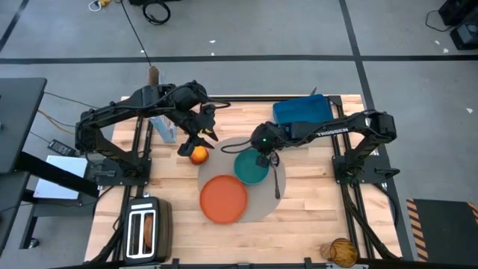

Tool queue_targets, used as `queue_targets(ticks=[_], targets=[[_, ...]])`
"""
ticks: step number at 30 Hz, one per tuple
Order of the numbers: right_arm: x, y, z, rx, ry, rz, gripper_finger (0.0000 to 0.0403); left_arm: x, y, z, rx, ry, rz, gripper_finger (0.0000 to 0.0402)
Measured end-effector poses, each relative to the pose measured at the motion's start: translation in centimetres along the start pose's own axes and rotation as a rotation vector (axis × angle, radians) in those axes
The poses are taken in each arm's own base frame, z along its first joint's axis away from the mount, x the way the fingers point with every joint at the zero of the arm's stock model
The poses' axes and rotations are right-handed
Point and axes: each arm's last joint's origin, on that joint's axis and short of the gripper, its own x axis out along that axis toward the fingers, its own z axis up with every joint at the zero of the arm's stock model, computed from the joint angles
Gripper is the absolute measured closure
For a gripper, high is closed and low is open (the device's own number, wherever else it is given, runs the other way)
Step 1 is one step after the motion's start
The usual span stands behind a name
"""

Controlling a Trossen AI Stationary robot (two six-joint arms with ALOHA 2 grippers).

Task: Arrange a breakfast setting
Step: Put the orange cup with rice grain on top right of the round table mat

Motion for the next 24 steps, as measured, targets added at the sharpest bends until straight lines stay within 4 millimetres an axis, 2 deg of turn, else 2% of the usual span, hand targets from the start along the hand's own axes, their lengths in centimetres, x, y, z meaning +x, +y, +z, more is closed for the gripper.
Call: queue_targets(ticks=[4,13,19,24], targets=[[-0.4,-0.1,0.0,-0.005,0.003,-0.002,0.0389,0.0,0.0,0.0,-0.002,0.0,-0.002,0.0257],[-2.5,-0.7,-0.7,0.024,0.057,-0.042,0.0389,0.0,0.0,0.0,-0.003,0.0,-0.001,0.0257],[-2.8,0.0,-1.9,0.049,0.171,-0.045,0.0389,0.0,0.0,0.0,0.0,-0.001,0.0,0.0257],[-2.9,0.6,-2.0,0.043,0.161,-0.059,0.0389,0.0,0.0,0.0,0.002,-0.001,0.0,0.0257]])
